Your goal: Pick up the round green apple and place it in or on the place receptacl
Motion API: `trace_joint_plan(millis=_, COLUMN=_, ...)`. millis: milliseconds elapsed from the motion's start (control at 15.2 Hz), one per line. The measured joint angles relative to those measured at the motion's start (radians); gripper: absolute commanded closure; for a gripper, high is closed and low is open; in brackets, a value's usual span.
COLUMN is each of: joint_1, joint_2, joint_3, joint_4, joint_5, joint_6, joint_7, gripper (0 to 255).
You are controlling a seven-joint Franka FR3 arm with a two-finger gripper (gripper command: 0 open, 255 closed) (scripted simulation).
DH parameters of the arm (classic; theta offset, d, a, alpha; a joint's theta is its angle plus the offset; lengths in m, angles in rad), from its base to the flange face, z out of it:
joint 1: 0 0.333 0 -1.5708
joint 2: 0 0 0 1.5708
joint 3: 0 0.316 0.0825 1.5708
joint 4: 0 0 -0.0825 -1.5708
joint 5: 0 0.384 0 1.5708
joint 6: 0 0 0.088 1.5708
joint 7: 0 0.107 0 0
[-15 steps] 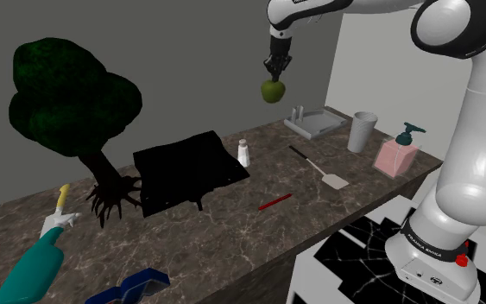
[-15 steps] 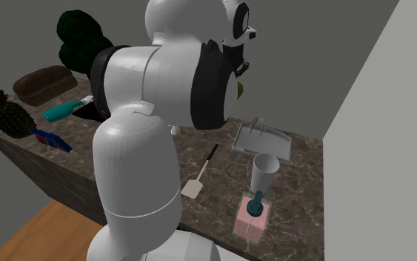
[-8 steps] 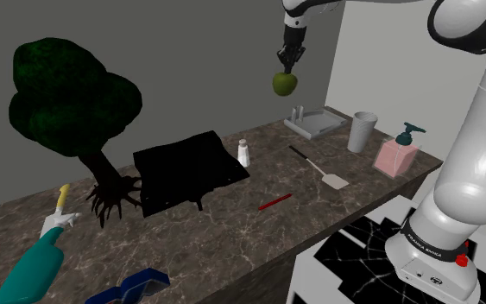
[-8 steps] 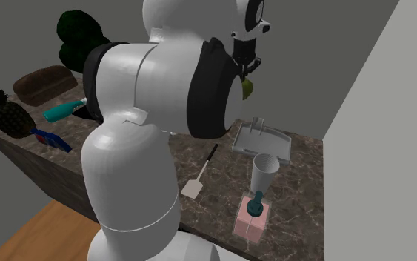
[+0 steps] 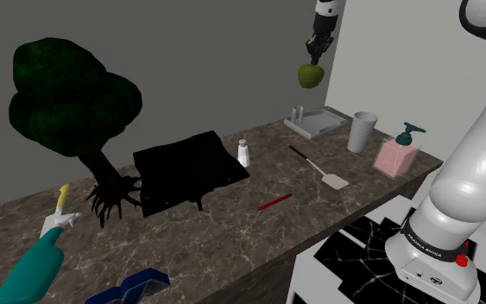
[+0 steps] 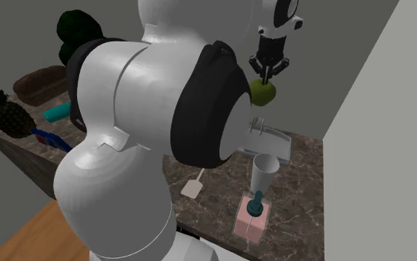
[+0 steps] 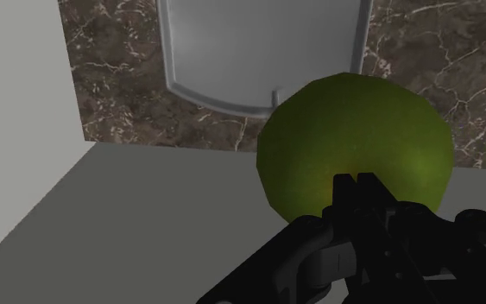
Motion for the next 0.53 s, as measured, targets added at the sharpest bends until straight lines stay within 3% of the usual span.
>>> trace_joint_plan(millis=528, joint_1=-0.043, joint_2=-0.058, joint_3=-0.043, joint_4=-0.069, joint_5=-0.001, joint_6=0.012, joint_7=-0.088, gripper=255)
